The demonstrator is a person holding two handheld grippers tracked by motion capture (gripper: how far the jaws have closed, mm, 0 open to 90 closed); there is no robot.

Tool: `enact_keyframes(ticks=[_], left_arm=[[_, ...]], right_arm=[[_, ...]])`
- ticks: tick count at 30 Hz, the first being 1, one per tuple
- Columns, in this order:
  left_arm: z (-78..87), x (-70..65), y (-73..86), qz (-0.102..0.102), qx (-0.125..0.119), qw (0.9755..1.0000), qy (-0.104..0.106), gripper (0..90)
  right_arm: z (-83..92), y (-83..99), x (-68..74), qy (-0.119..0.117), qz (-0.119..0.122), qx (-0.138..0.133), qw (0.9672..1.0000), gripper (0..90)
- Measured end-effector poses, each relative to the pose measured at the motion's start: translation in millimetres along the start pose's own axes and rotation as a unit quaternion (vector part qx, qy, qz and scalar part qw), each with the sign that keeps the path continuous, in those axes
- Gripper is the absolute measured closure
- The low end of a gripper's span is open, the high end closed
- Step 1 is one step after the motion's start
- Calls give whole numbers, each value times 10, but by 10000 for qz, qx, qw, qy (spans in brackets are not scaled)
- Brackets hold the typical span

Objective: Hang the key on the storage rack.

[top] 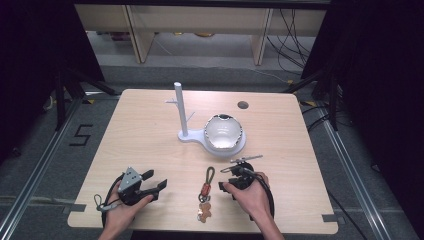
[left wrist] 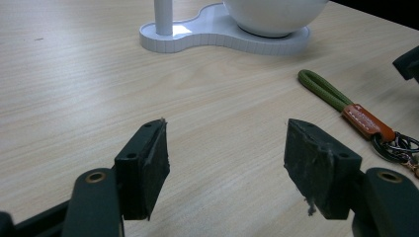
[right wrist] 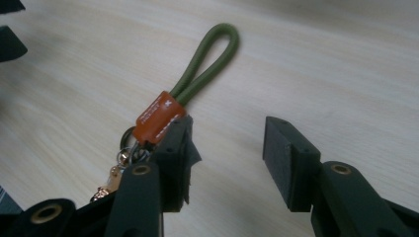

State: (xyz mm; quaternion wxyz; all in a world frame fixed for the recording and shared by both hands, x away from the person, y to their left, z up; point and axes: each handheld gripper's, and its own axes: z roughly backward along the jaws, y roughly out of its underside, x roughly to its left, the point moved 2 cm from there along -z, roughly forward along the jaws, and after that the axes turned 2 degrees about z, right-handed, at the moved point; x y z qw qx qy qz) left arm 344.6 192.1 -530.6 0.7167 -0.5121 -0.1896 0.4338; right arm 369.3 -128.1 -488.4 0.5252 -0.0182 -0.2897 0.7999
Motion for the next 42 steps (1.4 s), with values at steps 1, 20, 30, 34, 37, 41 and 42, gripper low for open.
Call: enact_keyframes(ticks=[1,20,30,34,37,41,42], left_arm=[[0,0,0,0,0,10000,0,328],[-1,-14,4,-55,-22,10000,9,332],[5,-22,4,-65,26,10000,-38,334],[3,-30,5,-43,28,10000,-25,334],[0,-33,6,-53,14,10000,-15,334],[2,-33,6,-51,9,10000,-13,334],[3,-34,7,-54,12,10000,-15,334]], right_arm=[[0,0,0,0,0,0,10000,554],[-349,-247,391,148,-260,845,9960,505],[-389,-315,466,307,-168,1145,9928,479],[-406,-322,487,442,-181,1272,9907,466],[-441,-325,507,405,-131,1291,9907,459],[-474,-320,525,476,-92,1390,9891,455],[-474,-320,525,476,-92,1390,9891,455]])
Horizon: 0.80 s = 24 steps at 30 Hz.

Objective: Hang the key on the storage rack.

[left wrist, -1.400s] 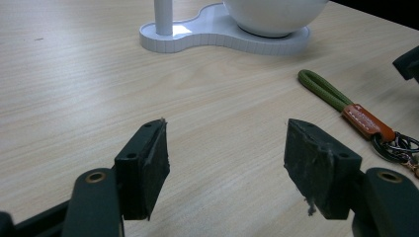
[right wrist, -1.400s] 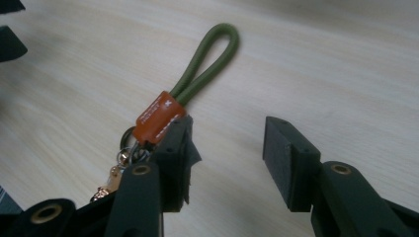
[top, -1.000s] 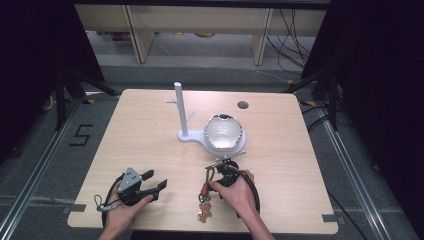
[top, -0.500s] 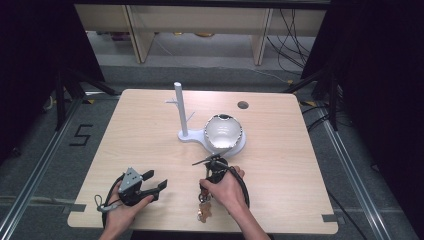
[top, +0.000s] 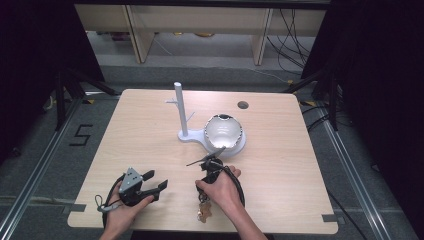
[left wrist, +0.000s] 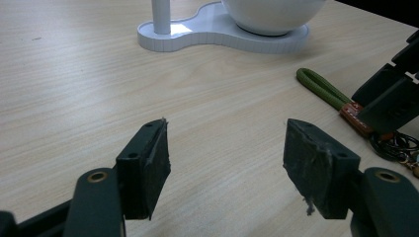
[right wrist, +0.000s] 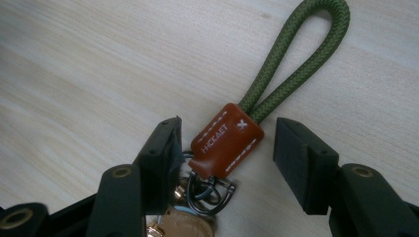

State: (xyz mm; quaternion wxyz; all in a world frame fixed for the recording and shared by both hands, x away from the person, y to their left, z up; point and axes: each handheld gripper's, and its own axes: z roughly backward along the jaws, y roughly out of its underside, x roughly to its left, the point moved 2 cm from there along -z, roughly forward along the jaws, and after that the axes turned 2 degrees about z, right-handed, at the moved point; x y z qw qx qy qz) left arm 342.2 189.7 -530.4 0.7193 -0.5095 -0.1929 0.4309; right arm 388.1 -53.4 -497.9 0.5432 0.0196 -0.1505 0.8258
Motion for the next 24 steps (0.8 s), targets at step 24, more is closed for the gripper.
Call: enact_keyframes(ticks=[24], left_arm=[[-13,-4,1,49,-29,10000,57,337]], right_arm=[[-6,26,33,347,744,185,9965,558]])
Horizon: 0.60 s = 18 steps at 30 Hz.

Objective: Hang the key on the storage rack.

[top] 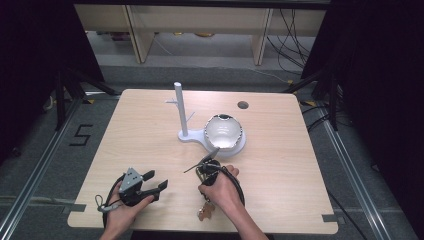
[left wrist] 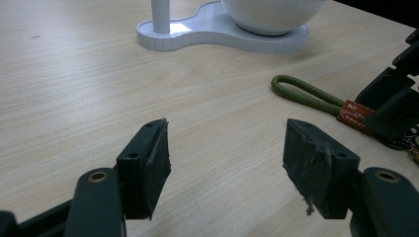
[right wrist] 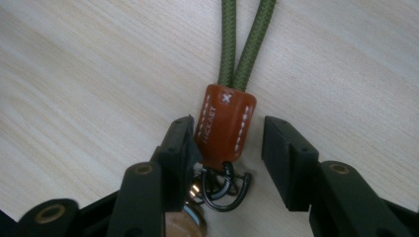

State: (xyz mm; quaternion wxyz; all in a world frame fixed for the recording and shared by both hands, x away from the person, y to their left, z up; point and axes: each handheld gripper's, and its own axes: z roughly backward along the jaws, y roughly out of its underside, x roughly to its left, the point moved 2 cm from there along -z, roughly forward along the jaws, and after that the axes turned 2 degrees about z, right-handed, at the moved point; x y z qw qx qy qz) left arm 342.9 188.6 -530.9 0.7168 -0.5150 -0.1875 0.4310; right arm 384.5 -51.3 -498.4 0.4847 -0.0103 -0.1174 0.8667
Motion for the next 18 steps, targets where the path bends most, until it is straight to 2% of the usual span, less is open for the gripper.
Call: enact_keyframes(ticks=[4,7,9,10,14,15,17,18], left_arm=[[10,-1,-1,-42,70,10000,-47,338],[5,4,1,3,8,10000,-6,337],[15,4,-1,5,40,10000,-60,337],[15,6,-1,-1,34,10000,-54,337],[14,6,-1,-2,35,10000,-51,338],[15,7,-1,5,30,10000,-51,339],[8,10,0,15,-12,10000,-2,340],[10,11,2,22,1,10000,-4,341]], right_arm=[[3,-4,20,-45,130,3,9999,605],[-4,-3,43,66,310,24,9995,674],[-5,1,30,31,272,14,9996,704],[6,7,-10,-81,297,10,9995,724],[16,25,-52,-230,355,-86,9991,745],[16,29,-70,-386,471,-246,9978,759],[36,42,-63,-441,375,-206,9981,768],[62,64,-77,-436,318,-290,9981,782]])
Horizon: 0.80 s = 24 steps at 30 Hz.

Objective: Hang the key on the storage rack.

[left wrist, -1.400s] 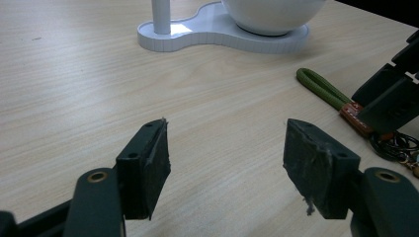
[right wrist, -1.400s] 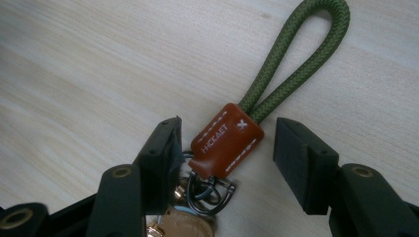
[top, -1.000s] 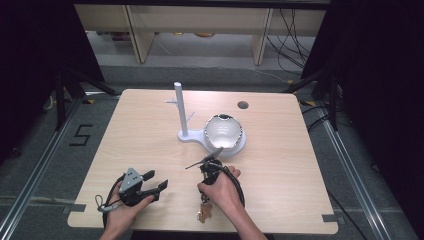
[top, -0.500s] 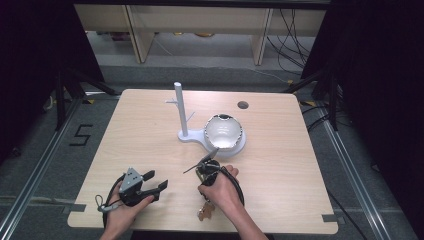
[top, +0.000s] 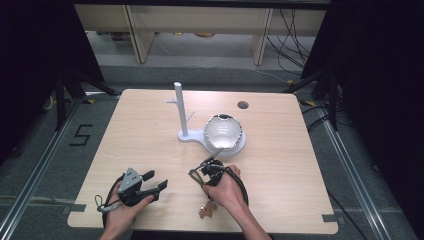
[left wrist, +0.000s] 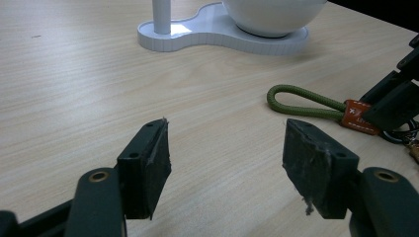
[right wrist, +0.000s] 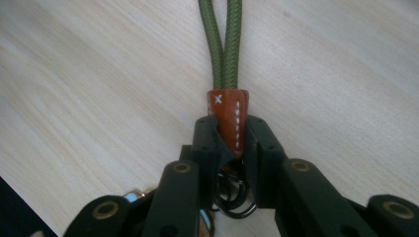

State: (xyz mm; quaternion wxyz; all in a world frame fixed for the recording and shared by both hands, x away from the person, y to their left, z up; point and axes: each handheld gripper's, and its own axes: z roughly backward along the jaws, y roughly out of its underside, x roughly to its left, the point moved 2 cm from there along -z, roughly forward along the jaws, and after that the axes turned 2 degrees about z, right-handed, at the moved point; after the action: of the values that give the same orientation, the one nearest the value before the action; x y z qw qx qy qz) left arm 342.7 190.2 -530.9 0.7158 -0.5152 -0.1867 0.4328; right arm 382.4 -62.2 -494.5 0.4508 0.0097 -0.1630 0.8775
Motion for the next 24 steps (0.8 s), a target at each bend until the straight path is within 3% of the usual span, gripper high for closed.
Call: enact_keyframes(ticks=[1,2,5,6,8,10,11,12,13,14,16,19,21,23,24], left_arm=[[0,0,0,0,0,10000,0,341],[-1,-1,0,2,-4,10000,0,341],[1,-9,-2,8,42,10000,-39,342],[2,-11,-2,2,45,10000,-42,342],[4,-8,-1,-5,44,10000,-47,342],[-1,0,0,12,0,10000,7,342],[-3,-3,2,58,-8,10000,11,342],[-3,-3,2,58,-8,10000,11,341],[-2,-7,3,102,-1,9999,-16,341],[-5,-5,4,97,-8,10000,15,341],[0,1,0,-6,5,10000,15,341],[0,-2,1,20,11,10000,21,341],[1,-2,2,24,5,10000,20,342],[0,-3,2,32,4,10000,29,341],[-3,-8,6,103,4,9999,30,342]], right_arm=[[1,5,-6,-43,-13,-44,10000,784],[-15,10,-42,24,141,-196,9997,787],[-16,20,-61,-65,126,-204,9997,786],[3,20,-50,-71,66,-65,9999,778],[9,25,-44,6,39,-38,10000,770],[-38,-19,-70,63,370,-222,9990,664],[-32,-25,-52,18,285,-168,9995,649],[-38,-44,-60,92,403,-218,9989,642],[-38,-44,-60,92,403,-218,9989,642],[-15,-39,-10,124,51,65,9999,633],[-23,-61,10,183,24,133,9997,619],[-46,-80,28,269,83,213,9994,623],[-86,-100,8,334,507,94,9981,643],[-80,-97,28,378,511,138,9979,649],[-85,-90,46,478,691,159,9963,667]])
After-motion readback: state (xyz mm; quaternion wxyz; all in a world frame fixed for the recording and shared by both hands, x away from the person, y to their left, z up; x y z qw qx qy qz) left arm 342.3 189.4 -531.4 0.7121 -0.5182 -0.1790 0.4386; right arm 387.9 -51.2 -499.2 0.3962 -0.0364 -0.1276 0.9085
